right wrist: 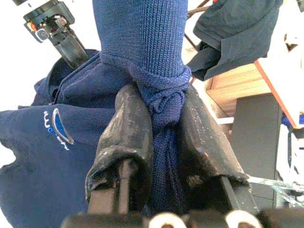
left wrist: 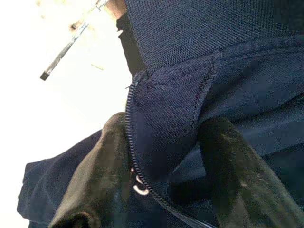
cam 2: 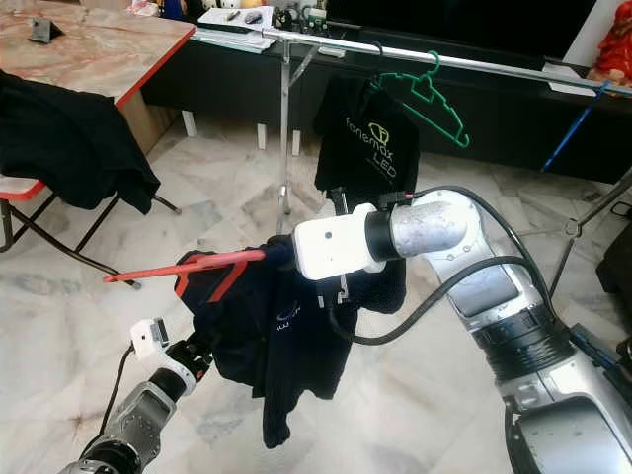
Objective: Hang hanger
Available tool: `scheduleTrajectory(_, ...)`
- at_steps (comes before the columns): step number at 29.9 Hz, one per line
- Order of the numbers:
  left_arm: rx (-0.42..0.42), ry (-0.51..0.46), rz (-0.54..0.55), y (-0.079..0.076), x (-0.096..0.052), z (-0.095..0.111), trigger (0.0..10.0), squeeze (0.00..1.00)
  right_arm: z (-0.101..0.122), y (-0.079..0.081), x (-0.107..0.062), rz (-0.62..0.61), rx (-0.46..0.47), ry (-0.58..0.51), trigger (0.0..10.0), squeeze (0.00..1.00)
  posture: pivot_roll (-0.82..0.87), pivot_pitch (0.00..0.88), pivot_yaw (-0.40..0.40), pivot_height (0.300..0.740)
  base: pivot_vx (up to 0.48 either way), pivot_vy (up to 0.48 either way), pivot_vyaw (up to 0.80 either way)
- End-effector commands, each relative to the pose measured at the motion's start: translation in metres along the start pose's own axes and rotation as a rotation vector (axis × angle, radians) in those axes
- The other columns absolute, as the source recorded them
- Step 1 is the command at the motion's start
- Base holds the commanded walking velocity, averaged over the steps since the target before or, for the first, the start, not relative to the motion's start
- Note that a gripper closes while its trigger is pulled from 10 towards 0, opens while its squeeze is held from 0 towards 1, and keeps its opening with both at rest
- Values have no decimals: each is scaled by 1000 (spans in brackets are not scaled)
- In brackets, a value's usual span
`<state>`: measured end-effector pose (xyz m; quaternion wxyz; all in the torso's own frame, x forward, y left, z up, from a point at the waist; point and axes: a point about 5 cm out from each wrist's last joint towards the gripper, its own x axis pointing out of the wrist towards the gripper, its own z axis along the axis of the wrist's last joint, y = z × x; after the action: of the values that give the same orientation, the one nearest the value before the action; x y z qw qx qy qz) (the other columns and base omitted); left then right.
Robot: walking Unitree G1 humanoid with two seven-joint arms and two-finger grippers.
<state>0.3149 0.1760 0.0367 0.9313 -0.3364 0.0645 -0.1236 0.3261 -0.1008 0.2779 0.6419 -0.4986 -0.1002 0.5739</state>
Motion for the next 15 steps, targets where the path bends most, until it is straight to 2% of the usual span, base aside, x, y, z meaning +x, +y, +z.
scheduleTrajectory(1, -13, 2, -1, -2, 1, -3, 0, 0, 7, -4, -8, -29, -26, -17, 0, 0, -116, 174, -108, 740, 0, 0, 0)
scheduleTrajectory(15, -4, -20, -9, -4, 2, 0, 0, 0, 3, -1, -7, -26, -12, -7, 0, 0, -111, 175, -106, 740, 0, 0, 0)
